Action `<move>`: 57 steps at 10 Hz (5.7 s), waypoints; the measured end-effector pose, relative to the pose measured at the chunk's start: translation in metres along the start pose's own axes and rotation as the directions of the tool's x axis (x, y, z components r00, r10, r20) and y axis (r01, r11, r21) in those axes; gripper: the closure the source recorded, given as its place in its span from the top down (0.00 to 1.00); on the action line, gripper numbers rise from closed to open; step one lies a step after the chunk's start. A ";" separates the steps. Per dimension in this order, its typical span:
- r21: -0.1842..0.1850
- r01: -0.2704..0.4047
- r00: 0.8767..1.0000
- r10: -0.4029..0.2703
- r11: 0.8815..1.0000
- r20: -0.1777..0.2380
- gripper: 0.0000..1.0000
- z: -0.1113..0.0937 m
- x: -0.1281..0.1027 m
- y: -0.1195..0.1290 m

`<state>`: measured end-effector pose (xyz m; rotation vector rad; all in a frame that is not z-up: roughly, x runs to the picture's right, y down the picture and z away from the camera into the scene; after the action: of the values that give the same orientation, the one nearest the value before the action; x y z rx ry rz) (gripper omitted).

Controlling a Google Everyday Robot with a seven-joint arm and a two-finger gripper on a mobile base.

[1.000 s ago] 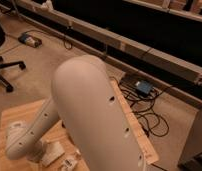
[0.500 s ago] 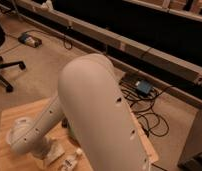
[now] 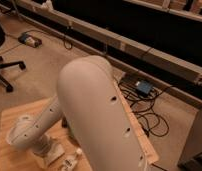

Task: Wipe the white sponge on the table

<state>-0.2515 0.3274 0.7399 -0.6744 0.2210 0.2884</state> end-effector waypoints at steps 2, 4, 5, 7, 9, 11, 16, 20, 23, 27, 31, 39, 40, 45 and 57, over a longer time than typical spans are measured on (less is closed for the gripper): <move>-0.007 0.007 1.000 -0.007 1.000 -0.013 0.52 0.002 -0.004 0.000; -0.011 0.007 1.000 -0.008 1.000 -0.025 0.30 0.004 -0.005 -0.002; -0.011 0.010 0.999 -0.011 1.000 -0.031 0.20 0.004 -0.006 -0.001; -0.004 0.017 0.999 -0.018 1.000 -0.042 0.03 0.004 -0.008 0.000; 0.029 0.027 0.999 -0.026 0.999 -0.044 0.00 0.001 -0.013 0.001; 0.076 0.043 0.998 -0.040 0.996 -0.043 0.00 -0.004 -0.022 0.002; 0.168 0.050 0.997 -0.038 0.984 -0.074 0.00 -0.021 -0.032 -0.006; 0.152 0.031 0.997 -0.020 0.988 -0.070 0.00 -0.015 -0.032 -0.015; 0.141 0.002 0.998 0.008 0.990 -0.066 0.00 -0.014 -0.028 -0.033; 0.143 -0.052 0.995 0.063 0.988 -0.073 0.00 -0.018 -0.015 -0.068; 0.133 -0.099 0.990 0.111 0.986 -0.085 0.00 -0.011 0.002 -0.068; 0.131 0.017 0.996 -0.005 0.991 -0.090 0.00 -0.002 -0.018 0.003; 0.134 0.049 0.995 -0.037 0.990 -0.094 0.00 -0.003 -0.028 0.007; 0.165 0.059 0.994 -0.043 0.984 -0.098 0.00 -0.008 -0.033 -0.029; 0.111 0.092 0.991 -0.080 0.990 -0.108 0.00 0.002 -0.035 0.017</move>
<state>-0.2897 0.3349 0.7417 -0.5828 0.3038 0.1566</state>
